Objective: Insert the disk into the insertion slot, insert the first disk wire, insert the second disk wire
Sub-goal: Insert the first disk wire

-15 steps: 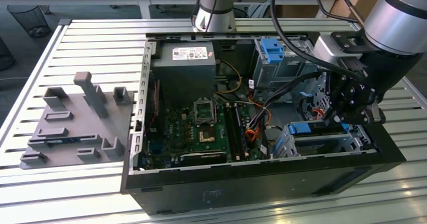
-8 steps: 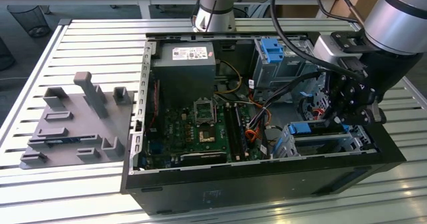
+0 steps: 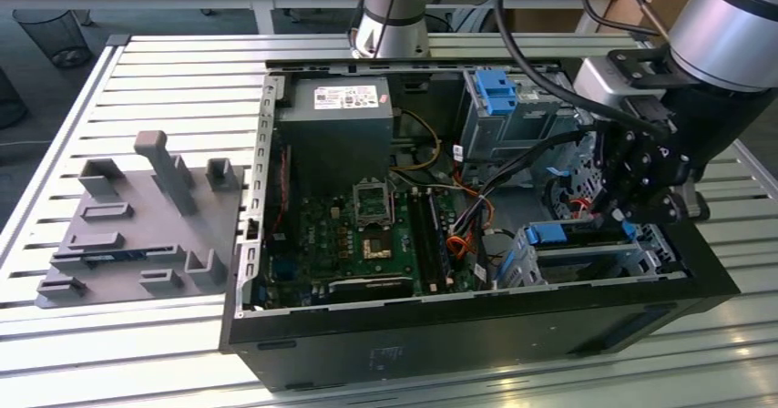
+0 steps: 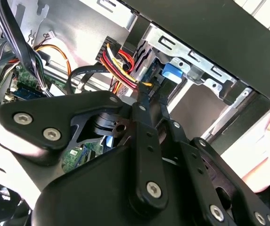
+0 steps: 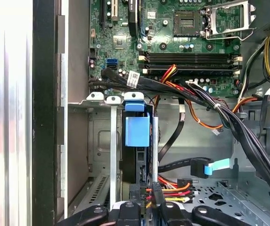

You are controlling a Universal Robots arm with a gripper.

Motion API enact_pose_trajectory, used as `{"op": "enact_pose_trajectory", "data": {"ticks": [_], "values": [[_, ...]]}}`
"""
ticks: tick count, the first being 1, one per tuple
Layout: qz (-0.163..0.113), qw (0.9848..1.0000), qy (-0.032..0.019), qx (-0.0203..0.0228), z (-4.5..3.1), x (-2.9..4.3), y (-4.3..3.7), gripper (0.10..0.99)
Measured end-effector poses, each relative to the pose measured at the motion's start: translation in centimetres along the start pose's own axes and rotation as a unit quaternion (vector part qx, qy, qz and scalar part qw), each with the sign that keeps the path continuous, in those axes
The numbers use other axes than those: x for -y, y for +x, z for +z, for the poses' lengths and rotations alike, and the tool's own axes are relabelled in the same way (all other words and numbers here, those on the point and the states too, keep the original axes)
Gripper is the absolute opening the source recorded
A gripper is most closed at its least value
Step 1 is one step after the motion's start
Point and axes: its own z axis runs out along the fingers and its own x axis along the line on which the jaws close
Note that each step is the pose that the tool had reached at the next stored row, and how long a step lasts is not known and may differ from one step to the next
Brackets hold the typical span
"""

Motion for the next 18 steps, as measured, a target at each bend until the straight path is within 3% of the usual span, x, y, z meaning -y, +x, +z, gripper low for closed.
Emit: {"op": "enact_pose_trajectory", "data": {"ticks": [8, 12, 18], "values": [[0.000, 1.0000, 0.0000, 0.0000, -0.73, 0.01, 0.01, 0.239], [0.000, 1.0000, 0.0000, -0.0001, -0.81, 0.01, 0.01, 0.106], [0.000, 1.0000, 0.0000, -0.0002, -0.83, 0.00, 0.01, 0.106]]}}
